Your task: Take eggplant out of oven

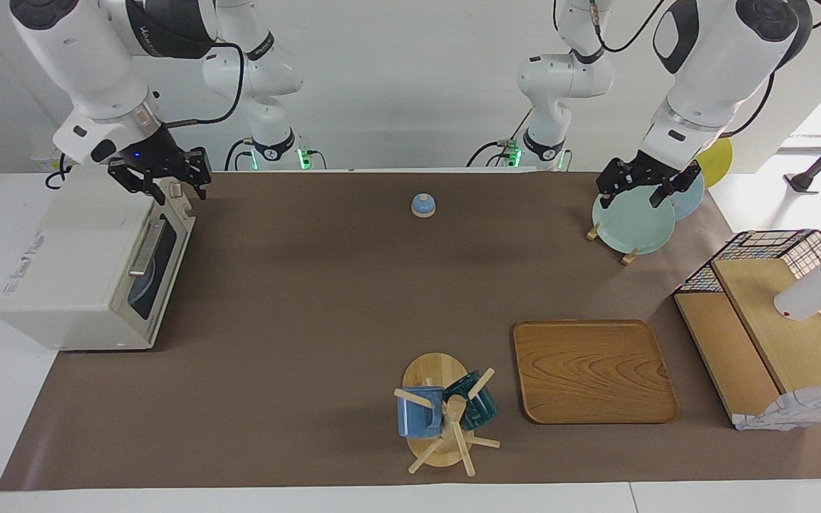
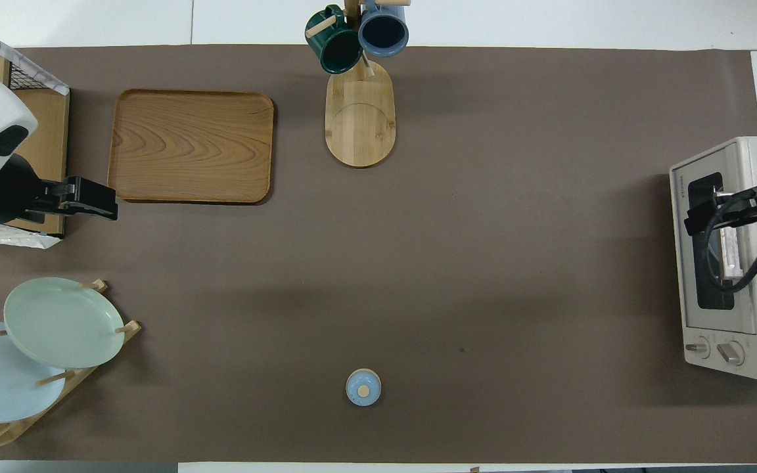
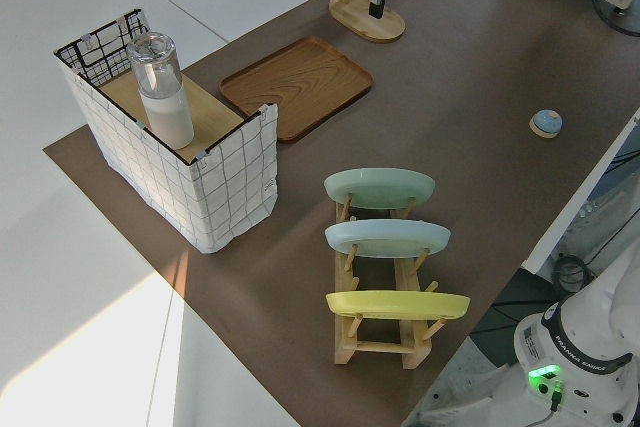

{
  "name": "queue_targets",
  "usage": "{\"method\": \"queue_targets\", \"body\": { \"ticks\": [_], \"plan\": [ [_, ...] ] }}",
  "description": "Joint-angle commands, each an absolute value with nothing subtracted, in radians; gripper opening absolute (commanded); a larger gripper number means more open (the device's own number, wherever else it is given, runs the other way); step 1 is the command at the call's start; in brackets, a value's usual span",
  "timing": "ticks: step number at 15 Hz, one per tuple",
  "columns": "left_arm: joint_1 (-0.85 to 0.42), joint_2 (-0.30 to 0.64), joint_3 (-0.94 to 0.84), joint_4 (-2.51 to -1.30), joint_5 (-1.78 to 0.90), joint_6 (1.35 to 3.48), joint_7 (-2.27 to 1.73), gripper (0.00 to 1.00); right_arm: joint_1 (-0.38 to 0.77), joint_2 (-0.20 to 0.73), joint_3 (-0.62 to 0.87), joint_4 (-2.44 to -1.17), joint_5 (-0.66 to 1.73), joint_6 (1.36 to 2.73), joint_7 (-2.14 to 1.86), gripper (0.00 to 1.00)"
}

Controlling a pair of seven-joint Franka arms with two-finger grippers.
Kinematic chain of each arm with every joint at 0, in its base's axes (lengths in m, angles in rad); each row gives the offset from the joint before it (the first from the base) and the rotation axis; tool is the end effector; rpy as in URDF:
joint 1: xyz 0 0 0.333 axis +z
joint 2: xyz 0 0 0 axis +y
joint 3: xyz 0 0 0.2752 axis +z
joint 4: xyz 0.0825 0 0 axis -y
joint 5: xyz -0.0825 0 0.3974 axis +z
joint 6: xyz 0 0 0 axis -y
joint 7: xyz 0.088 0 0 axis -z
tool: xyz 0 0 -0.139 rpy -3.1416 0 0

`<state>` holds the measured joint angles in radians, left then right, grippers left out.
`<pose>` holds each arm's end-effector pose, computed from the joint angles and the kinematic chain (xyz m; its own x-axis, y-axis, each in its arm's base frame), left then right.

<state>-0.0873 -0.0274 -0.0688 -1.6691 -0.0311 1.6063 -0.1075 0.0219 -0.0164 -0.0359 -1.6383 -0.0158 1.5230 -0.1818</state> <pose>0.5527 -0.0916 0.5225 0.9981 -0.0473 -0.0384 -0.0464 -0.9986 0.0252 0.5528 -0.0101 0.5246 0.9810 0.1664 -0.0999 0.1669 -0.9860 -0.0029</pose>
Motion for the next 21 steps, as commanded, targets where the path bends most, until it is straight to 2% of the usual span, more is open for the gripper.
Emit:
{"method": "queue_targets", "body": {
  "ticks": [1,4,7,14,21],
  "plan": [
    [-0.078,-0.041,-0.075,-1.677,-0.021,1.592,-0.101,1.0,0.015,-0.066,-0.041,-1.739,-0.023,1.604,-0.254,0.0],
    [-0.078,-0.041,-0.075,-1.677,-0.021,1.592,-0.101,1.0,0.011,-0.104,-0.044,-1.877,-0.084,1.738,-0.178,0.0],
    [-0.078,-0.041,-0.075,-1.677,-0.021,1.592,-0.101,1.0,0.043,-0.084,-0.041,-1.901,-0.219,1.733,0.046,0.0],
    [-0.078,-0.041,-0.075,-1.677,-0.021,1.592,-0.101,1.0,0.023,-0.051,-0.041,-1.974,-0.388,1.821,0.052,0.0],
    [-0.078,-0.041,-0.075,-1.677,-0.021,1.592,-0.101,1.0,-0.003,-0.049,-0.041,-2.016,-0.437,1.873,-0.037,0.0]
  ]
}}
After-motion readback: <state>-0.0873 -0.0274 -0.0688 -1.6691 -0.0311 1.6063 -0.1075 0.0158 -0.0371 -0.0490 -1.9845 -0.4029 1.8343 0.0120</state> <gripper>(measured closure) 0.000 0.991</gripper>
